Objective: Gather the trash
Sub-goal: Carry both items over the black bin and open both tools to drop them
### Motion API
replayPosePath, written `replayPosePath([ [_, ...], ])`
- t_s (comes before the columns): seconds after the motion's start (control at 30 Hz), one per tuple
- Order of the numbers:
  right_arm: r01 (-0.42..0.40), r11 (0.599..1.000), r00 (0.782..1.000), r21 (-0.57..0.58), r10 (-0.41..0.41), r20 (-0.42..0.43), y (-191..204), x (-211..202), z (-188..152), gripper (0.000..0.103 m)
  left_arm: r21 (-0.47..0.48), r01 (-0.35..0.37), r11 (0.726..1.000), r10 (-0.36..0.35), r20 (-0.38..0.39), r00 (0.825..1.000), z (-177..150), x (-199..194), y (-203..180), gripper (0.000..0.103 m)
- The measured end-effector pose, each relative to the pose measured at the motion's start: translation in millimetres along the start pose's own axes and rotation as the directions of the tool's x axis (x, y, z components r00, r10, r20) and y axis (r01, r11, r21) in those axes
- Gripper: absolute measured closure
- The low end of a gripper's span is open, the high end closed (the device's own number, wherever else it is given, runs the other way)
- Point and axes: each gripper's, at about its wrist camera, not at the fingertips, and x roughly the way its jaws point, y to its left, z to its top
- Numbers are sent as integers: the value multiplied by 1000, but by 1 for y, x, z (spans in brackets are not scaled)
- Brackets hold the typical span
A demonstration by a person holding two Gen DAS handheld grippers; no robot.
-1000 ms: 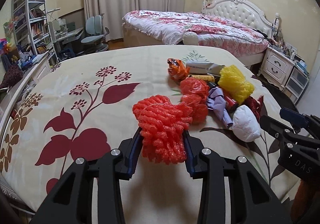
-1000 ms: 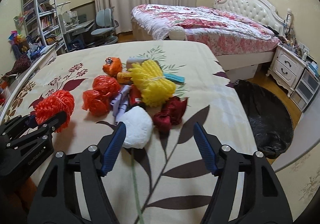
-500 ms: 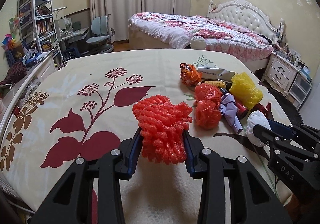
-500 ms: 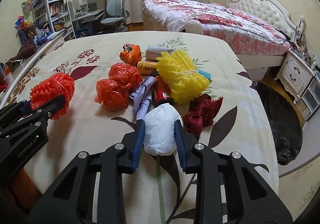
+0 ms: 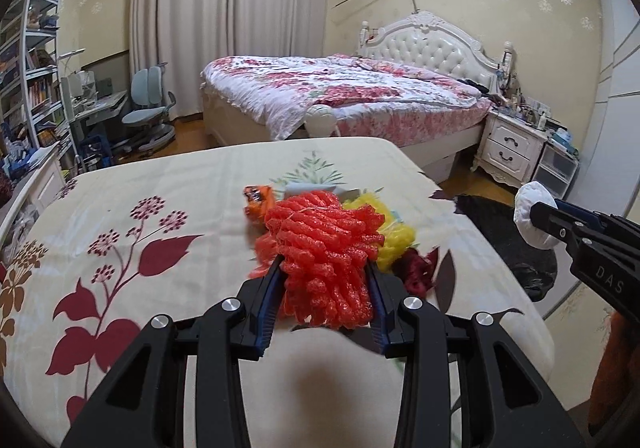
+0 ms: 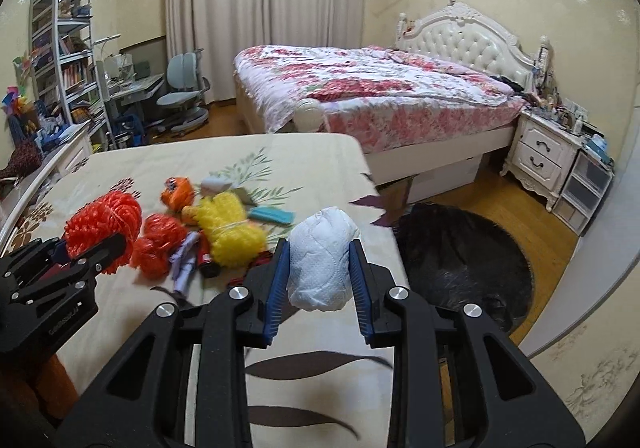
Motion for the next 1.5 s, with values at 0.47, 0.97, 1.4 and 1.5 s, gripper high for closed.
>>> replayPosePath([
  [0.47,160,983,987,93,-162,13,-111,50,1,73,103,183,978,-182,-21,983,35,75,-112,64],
  [0.97,199,962,980,187,-190,-64,-166,108,-19,73,201,201,959,-183,-109,977,44,150,-186,64],
  [1.4,249,940,968,232,-230,-105,-190,126,-24,60,239,192,952,-162,-139,977,42,167,-209,47],
  [1.5,270,933,962,239,-249,-112,-192,126,-25,53,219,186,958,-161,-128,979,44,167,-206,30],
])
